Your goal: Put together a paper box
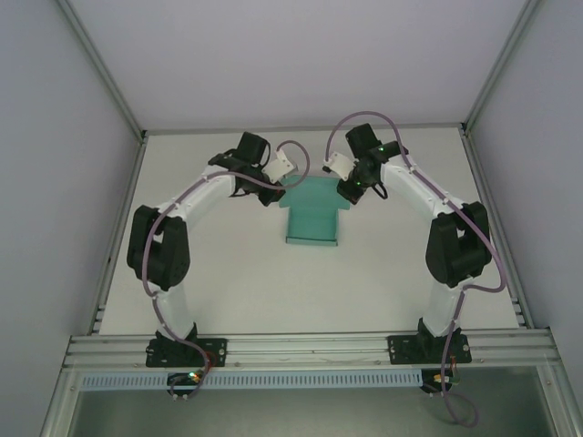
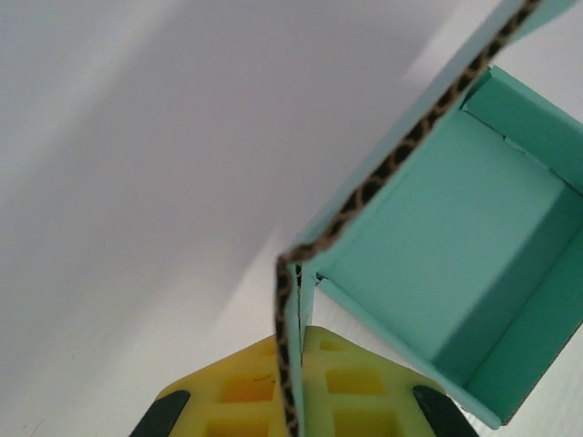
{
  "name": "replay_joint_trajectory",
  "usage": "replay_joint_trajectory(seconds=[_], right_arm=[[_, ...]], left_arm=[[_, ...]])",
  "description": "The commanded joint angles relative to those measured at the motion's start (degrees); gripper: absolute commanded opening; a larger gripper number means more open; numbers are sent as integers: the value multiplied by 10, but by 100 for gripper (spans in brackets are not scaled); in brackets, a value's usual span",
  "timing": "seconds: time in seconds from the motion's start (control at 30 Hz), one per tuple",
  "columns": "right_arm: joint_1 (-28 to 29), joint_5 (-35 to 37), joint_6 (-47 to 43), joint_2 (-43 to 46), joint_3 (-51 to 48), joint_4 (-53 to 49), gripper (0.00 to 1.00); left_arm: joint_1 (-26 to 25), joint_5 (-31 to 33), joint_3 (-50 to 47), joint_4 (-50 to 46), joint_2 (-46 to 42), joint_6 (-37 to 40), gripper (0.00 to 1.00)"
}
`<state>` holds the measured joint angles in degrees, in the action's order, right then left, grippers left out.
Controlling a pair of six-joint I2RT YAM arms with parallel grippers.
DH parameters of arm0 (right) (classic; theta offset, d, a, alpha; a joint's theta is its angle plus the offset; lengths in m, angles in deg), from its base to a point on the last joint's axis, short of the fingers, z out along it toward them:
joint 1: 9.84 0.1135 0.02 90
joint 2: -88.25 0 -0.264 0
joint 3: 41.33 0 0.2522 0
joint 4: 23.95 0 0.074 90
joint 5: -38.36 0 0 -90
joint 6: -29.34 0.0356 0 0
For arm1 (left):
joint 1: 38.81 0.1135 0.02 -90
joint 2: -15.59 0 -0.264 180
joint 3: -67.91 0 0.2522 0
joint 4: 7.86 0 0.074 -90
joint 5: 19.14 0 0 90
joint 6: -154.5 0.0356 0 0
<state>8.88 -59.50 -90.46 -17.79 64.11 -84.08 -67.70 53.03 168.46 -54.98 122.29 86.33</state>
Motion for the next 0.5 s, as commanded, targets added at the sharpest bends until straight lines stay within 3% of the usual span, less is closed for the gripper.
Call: replay_joint_trajectory(seconds=[0.0, 0.2, 0.33, 0.47], right_arm=[[8, 30, 105, 32, 11, 7, 0], [41, 52, 387, 43, -22, 129, 0], [57, 82, 541, 40, -48, 219, 0], [63, 80, 610, 32, -42, 249, 0]], left_arm=[[-11, 88, -30, 59, -43, -84, 0], [-68, 219, -75, 152, -47, -189, 0], [-75, 225, -64, 168, -24, -294, 0], [-76, 209, -63, 183, -8, -366, 0]])
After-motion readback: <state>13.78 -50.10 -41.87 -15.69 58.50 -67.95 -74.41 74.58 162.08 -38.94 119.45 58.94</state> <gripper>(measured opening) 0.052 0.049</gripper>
